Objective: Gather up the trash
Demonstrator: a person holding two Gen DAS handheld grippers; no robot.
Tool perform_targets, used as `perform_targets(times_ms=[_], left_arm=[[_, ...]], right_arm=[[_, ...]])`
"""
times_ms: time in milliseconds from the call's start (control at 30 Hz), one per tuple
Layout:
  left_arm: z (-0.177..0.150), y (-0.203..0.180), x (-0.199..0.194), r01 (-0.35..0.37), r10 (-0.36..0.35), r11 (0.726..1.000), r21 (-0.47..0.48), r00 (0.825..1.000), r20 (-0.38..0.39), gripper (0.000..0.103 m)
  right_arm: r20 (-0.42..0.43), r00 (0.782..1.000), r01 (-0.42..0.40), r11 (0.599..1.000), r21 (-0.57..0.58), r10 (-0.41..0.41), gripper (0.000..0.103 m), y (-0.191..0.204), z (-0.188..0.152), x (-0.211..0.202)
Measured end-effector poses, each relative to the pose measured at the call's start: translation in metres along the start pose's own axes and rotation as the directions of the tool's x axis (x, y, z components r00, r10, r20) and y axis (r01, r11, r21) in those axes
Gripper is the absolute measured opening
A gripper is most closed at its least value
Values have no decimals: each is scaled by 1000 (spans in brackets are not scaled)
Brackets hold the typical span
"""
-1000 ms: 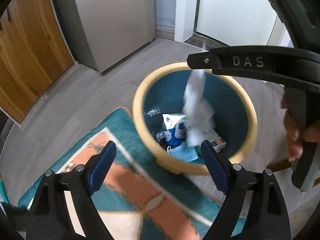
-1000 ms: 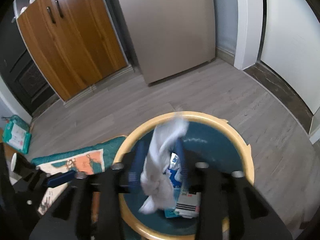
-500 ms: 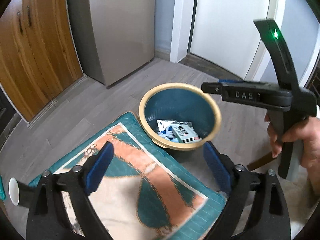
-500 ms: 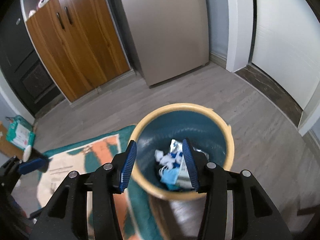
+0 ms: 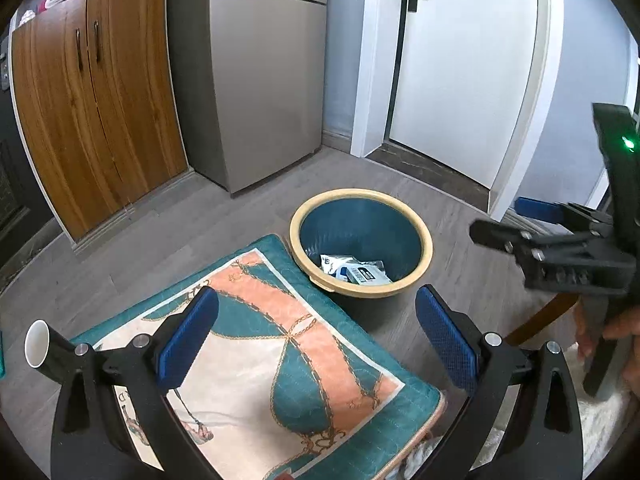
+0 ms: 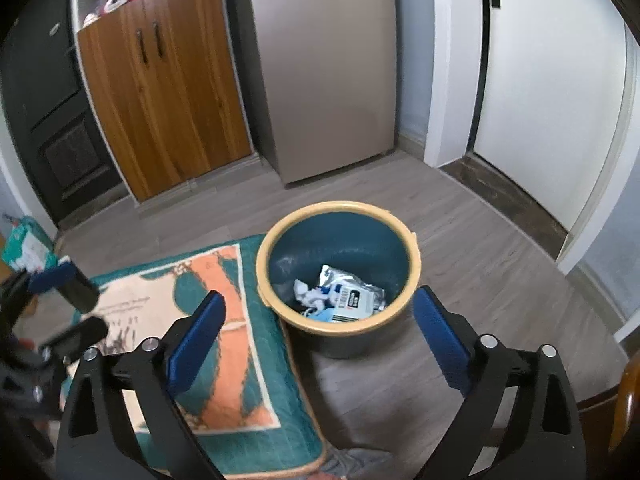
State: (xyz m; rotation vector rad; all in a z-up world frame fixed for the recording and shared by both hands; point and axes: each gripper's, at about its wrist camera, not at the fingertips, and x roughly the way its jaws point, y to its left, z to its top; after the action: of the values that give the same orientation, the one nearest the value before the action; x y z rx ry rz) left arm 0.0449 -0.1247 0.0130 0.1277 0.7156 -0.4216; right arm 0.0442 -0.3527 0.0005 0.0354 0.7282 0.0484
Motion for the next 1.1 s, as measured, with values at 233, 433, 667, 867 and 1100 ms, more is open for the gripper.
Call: perform_targets(times_ms=[233, 433, 667, 867, 1100], left_arm=[[3, -4, 0, -20, 19, 1000, 15, 999, 33, 97], [3, -6, -2, -26, 25, 999, 33, 999, 43, 97], [2, -6, -3, -29, 28, 999, 40, 999, 43, 97], [2, -6, -3, -29, 28, 999, 41, 999, 43, 97], [2, -7, -3, -30, 28, 999, 40, 999, 42, 97]], right_arm=[[5, 1000, 22, 999, -42, -21, 97, 4, -4, -2], [6, 1000, 21, 999, -27, -21, 97, 3, -6, -2], [6, 1000, 22, 999, -27, -22, 97, 4, -5, -2], [5, 1000, 23, 999, -28, -22, 97, 4, -5, -2], [4, 1000, 22, 999, -28, -22, 97, 4, -5, -1]])
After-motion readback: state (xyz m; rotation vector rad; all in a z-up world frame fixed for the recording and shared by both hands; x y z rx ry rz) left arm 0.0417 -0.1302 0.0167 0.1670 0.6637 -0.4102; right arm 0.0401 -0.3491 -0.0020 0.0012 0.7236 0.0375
